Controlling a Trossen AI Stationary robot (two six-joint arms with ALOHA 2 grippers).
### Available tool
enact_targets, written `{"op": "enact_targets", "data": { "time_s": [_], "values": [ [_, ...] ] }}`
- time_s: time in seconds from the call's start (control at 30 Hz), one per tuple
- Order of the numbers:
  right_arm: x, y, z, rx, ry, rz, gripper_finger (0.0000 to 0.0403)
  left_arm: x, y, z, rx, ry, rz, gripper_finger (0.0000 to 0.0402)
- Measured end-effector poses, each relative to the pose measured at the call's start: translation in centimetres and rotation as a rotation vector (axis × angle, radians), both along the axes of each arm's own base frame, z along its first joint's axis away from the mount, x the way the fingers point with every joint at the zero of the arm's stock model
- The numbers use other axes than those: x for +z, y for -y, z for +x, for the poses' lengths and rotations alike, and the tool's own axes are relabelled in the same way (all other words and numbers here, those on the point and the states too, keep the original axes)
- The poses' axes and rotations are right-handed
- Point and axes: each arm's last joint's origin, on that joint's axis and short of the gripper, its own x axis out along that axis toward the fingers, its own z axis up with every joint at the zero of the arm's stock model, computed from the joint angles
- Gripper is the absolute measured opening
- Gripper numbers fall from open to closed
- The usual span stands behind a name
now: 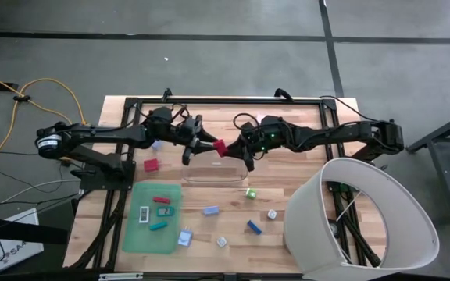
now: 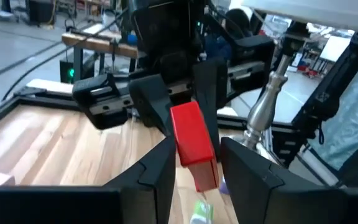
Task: Pick & Place Office items
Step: Put the red digital clock into the green bin
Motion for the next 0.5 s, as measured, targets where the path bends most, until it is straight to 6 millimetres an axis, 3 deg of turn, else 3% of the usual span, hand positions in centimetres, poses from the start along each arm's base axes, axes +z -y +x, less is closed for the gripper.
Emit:
{"op": "enact_targets", "data": {
  "time_s": [0.5],
  "values": [
    [-0.09, -0.14, 0.04, -0.025, -0.007, -0.021, 0.0055, -0.66, -0.13, 1.10, -0.014, 0.032, -0.034, 0.0121]
  ]
}}
